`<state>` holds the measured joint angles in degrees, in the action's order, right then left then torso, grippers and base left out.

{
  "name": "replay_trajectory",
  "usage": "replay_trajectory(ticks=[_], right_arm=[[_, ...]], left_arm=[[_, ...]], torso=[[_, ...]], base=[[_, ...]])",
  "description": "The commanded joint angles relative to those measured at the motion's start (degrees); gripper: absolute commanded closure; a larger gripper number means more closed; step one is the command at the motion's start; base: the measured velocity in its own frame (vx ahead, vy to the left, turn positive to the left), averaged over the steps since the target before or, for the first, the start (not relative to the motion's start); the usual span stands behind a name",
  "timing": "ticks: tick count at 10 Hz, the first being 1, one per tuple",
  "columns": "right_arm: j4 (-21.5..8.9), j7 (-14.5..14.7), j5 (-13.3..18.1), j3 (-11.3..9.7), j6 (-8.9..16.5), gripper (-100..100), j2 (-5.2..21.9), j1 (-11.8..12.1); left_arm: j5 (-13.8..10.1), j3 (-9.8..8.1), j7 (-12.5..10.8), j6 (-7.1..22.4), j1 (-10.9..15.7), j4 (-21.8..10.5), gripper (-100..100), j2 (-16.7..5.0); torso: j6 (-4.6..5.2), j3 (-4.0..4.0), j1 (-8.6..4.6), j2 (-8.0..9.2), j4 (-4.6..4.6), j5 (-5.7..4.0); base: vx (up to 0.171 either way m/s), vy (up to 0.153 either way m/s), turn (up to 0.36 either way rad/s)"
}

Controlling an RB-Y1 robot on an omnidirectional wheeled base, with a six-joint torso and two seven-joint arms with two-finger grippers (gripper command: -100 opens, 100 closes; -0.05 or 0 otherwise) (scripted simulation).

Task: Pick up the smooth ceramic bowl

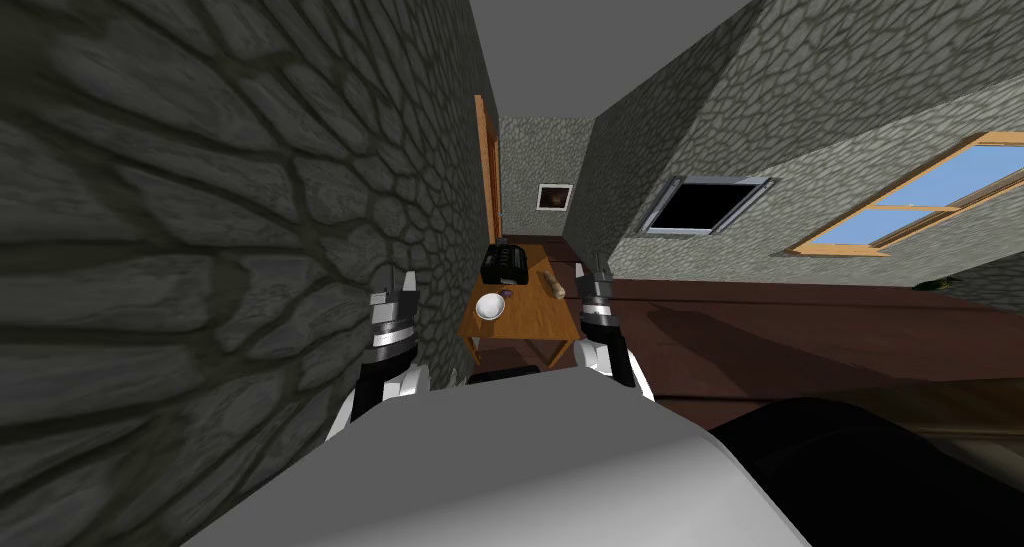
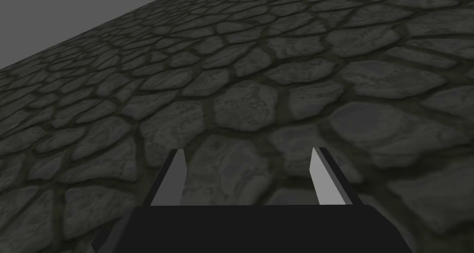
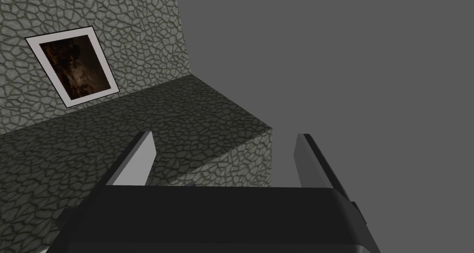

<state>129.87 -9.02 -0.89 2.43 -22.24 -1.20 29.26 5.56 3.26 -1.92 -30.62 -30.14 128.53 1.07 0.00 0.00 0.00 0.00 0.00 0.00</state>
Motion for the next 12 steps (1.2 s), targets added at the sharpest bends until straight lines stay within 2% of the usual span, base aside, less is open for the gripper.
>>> replay_trajectory(ticks=[1, 5, 6, 8, 9, 10, 11, 12], right_arm=[[0.0, 0.0, 0.0, 0.0, 0.0, 0, 0.0, 0.0], [0.0, 0.0, 0.0, 0.0, 0.0, 0, 0.0, 0.0], [0.0, 0.0, 0.0, 0.0, 0.0, 0, 0.0, 0.0], [0.0, 0.0, 0.0, 0.0, 0.0, 0, 0.0, 0.0], [0.0, 0.0, 0.0, 0.0, 0.0, 0, 0.0, 0.0], [0.0, 0.0, 0.0, 0.0, 0.0, 0, 0.0, 0.0], [0.0, 0.0, 0.0, 0.0, 0.0, 0, 0.0, 0.0], [0.0, 0.0, 0.0, 0.0, 0.0, 0, 0.0, 0.0]], left_arm=[[-0.5, -0.78, 0.0, 2.5, 0.4, -0.7, -100, -2.3], [-1.7, -2.65, 0.2, 8.1, 1.7, -2.7, -100, -5.4], [-1.7, -2.65, 0.2, 8.5, 1.7, -2.7, -100, -5.4], [-2.4, -3.90, 0.3, 12.0, 2.8, -4.2, -100, -6.6], [-2.4, -3.90, 0.3, 12.6, 2.8, -4.2, -100, -6.6], [-2.7, -4.58, 0.4, 14.9, 3.4, -5.0, -100, -7.1], [-2.7, -4.58, 0.4, 14.9, 3.4, -5.0, -100, -7.1], [-3.0, -5.30, 0.5, 17.0, 4.1, -6.0, -100, -7.5]], torso=[[0.00, 0.00, 0.00, 0.00, 0.00, 0.00], [0.01, 0.04, -0.11, 0.07, 0.01, -0.02], [0.01, 0.03, -0.11, 0.06, 0.01, -0.03], [0.01, 0.01, -0.07, 0.02, 0.00, -0.01], [0.01, 0.01, -0.10, 0.01, 0.00, -0.02], [0.00, 0.01, -0.10, 0.02, 0.00, -0.02], [0.01, 0.02, -0.09, 0.03, 0.01, -0.02], [0.00, 0.02, -0.08, 0.03, 0.01, -0.02]], base=[[-0.012, -0.013, -0.058], [-0.021, -0.030, -0.051], [-0.007, -0.021, -0.012], [-0.005, -0.027, -0.049], [-0.006, -0.026, -0.024], [-0.012, -0.026, -0.048], [-0.009, -0.022, -0.023], [-0.005, -0.027, -0.050]])
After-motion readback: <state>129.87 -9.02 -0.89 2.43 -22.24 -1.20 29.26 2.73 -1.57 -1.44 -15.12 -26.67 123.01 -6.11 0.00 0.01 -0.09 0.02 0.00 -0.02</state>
